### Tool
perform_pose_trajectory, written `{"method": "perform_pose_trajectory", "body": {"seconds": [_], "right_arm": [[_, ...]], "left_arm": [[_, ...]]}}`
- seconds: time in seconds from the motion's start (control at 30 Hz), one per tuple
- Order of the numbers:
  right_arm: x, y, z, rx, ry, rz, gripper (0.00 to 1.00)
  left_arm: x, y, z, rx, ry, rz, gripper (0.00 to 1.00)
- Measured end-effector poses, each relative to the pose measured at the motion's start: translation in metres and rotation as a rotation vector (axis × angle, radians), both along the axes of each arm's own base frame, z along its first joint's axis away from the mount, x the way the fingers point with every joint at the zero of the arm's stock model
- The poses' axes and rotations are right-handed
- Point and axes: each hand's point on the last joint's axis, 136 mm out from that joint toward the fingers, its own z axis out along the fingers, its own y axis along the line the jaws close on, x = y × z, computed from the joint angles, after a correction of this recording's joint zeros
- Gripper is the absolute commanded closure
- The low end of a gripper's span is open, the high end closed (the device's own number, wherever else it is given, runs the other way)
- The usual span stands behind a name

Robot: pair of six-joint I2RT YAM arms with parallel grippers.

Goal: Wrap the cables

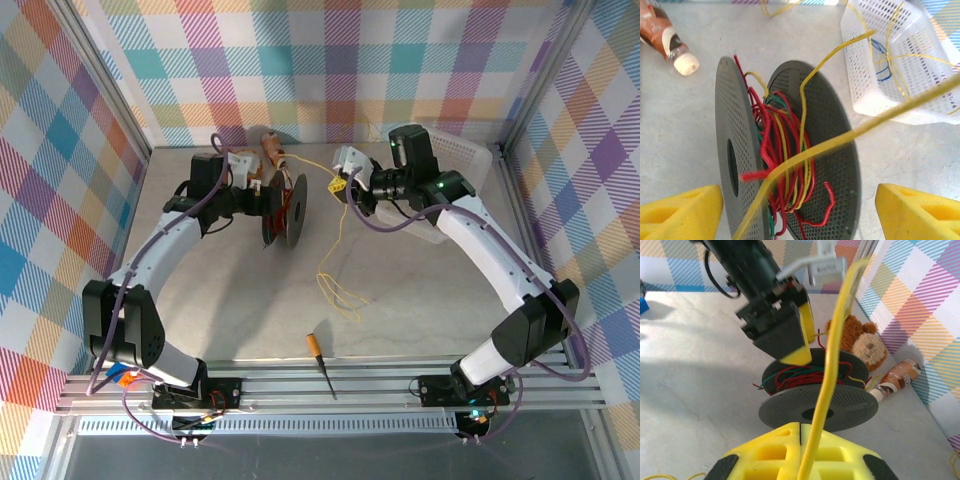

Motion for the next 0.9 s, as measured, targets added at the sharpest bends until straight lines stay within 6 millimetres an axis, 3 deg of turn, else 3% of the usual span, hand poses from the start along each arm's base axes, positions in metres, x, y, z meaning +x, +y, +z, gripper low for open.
{"method": "perform_pose_trajectory", "body": {"seconds": [0.2, 0.33, 0.47, 0.63, 0.9], "right_arm": [[0.015, 0.004, -0.005, -0.031, 0.006, 0.015, 1.0], [0.013, -0.004, 0.005, -0.011, 0.022, 0.059, 1.0], [0.007, -0.016, 0.019, 0.035, 0.05, 0.107, 1.0], [0.0, -0.024, 0.034, 0.058, 0.057, 0.15, 1.0], [0.01, -0.038, 0.008, -0.037, 0.039, 0.155, 1.0]], "left_arm": [[-0.003, 0.0, 0.007, -0.014, -0.019, -0.007, 0.23], [-0.006, 0.001, 0.001, -0.013, -0.013, -0.006, 0.15], [-0.009, 0.004, 0.004, -0.023, -0.019, -0.001, 0.0], [-0.012, 0.005, 0.022, -0.048, -0.063, 0.004, 0.0], [-0.019, 0.006, 0.035, -0.057, -0.095, 0.005, 0.0]]}}
